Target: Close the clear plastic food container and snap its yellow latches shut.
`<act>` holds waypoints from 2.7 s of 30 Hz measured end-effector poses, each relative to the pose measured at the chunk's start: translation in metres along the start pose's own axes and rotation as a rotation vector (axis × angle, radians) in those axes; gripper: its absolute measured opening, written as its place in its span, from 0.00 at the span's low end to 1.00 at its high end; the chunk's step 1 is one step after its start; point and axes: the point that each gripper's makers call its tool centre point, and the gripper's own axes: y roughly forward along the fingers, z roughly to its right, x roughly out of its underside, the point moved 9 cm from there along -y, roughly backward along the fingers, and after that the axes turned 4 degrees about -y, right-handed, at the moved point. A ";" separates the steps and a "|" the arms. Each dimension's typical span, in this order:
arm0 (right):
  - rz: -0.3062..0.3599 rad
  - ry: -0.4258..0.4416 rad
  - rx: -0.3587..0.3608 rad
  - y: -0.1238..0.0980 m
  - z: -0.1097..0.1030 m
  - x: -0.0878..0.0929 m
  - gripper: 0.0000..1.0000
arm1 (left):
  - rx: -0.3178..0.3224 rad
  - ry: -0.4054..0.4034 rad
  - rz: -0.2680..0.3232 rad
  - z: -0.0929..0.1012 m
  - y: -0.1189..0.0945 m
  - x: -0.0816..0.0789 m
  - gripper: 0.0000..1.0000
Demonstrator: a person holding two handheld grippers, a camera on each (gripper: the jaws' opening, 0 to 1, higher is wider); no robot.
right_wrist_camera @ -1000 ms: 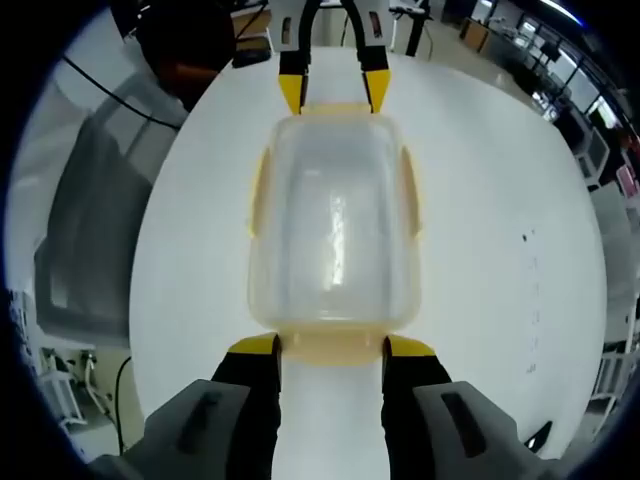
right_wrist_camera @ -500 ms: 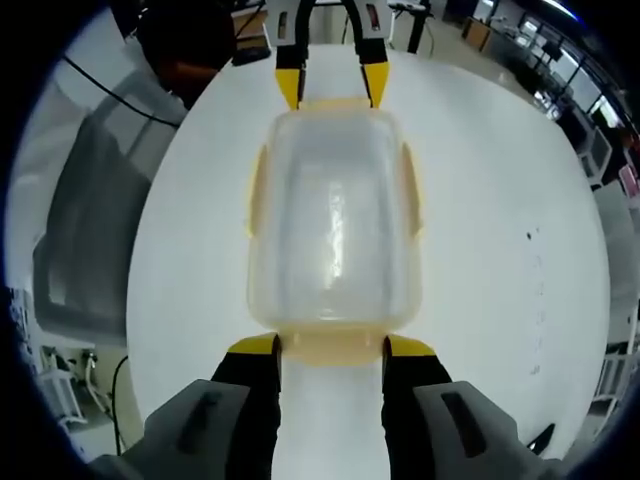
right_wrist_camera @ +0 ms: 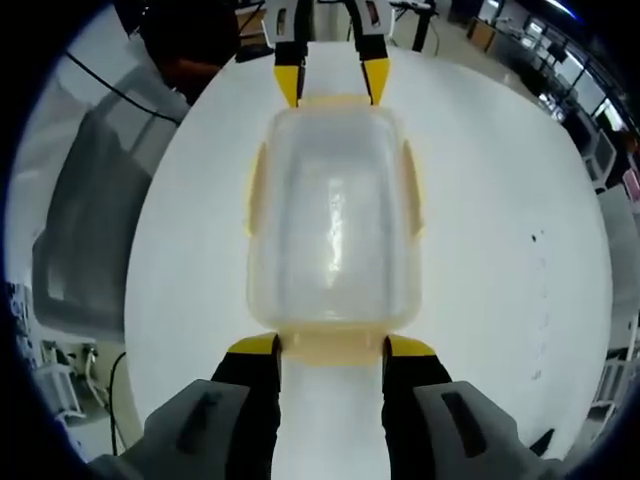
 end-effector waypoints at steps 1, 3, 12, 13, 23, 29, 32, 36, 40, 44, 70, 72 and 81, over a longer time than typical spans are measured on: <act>-0.001 0.000 -0.001 0.000 0.001 0.000 0.36 | -0.001 0.000 0.000 0.000 0.000 0.000 0.32; -0.003 -0.004 -0.003 0.001 0.002 0.000 0.36 | -0.001 -0.003 0.000 0.000 0.000 0.000 0.32; -0.006 -0.004 -0.015 0.001 0.001 0.001 0.36 | -0.002 -0.004 -0.002 0.002 0.004 0.001 0.33; -0.008 -0.006 -0.015 0.001 0.000 0.001 0.36 | -0.003 -0.003 -0.001 0.002 0.004 0.001 0.33; -0.010 0.003 -0.015 0.001 -0.002 0.001 0.37 | -0.006 0.011 -0.003 0.002 0.006 0.002 0.33; 0.001 0.020 -0.025 0.003 -0.002 0.003 0.38 | -0.011 0.017 -0.004 0.002 0.008 0.003 0.33; 0.000 0.029 -0.028 0.004 -0.003 0.004 0.38 | -0.013 0.004 0.007 0.001 0.007 0.004 0.33; 0.000 0.036 -0.041 0.005 -0.005 0.004 0.40 | -0.013 -0.003 0.006 0.002 0.006 0.004 0.36; -0.014 0.046 -0.046 0.005 -0.008 0.007 0.40 | -0.019 -0.005 0.006 0.002 0.005 0.004 0.38; -0.016 0.056 -0.039 0.001 -0.010 0.011 0.39 | -0.020 -0.003 0.003 0.004 0.003 0.004 0.39; 0.143 0.311 0.157 -0.023 -0.021 0.008 0.30 | -0.153 -0.435 0.126 0.017 -0.020 -0.003 0.33; 0.156 0.334 0.171 -0.023 -0.022 0.009 0.30 | -0.159 -0.441 0.119 0.018 -0.019 -0.002 0.32; 0.219 0.464 0.235 -0.018 -0.033 0.009 0.27 | -0.218 -0.572 0.117 0.026 -0.016 0.006 0.29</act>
